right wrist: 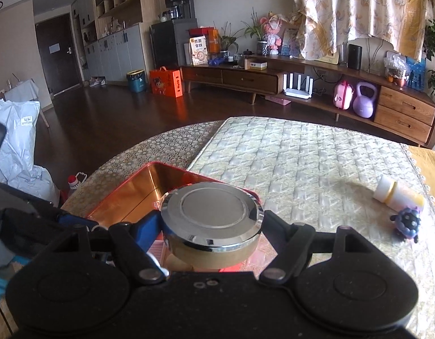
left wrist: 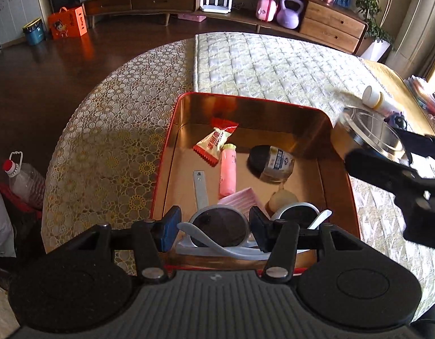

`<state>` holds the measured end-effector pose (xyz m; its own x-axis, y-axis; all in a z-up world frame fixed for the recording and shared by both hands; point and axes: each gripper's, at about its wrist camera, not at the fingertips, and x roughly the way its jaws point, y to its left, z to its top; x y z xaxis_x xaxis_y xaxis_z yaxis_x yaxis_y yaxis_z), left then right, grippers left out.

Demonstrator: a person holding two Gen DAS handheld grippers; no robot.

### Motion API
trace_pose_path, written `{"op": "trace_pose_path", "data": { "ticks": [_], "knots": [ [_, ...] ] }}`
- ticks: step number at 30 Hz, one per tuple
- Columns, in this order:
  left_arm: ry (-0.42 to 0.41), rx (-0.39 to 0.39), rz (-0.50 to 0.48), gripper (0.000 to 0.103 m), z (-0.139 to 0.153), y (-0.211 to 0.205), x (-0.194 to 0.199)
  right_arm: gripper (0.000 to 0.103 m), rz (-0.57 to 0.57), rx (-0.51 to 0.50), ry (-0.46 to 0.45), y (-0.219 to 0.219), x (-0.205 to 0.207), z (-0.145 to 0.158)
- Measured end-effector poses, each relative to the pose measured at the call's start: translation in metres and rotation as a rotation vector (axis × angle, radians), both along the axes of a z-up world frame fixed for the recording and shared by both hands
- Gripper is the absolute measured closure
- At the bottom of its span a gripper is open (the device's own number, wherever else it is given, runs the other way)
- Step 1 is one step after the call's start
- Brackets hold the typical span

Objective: Organize rigid objects
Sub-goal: 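Carry the sunglasses and silver tin into the red tin box and release them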

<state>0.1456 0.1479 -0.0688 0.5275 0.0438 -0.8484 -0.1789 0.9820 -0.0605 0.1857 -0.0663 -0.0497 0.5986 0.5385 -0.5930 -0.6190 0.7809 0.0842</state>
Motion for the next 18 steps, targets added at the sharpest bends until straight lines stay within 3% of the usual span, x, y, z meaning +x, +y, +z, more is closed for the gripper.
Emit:
{"op": "trace_pose_path", "data": {
  "ticks": [18],
  "knots": [
    [-0.015,0.008,-0.038,0.054,-0.012,-0.005,-0.002,0.027,0.048,-0.132,0.089,0.062,0.031,-0.039]
  ]
}}
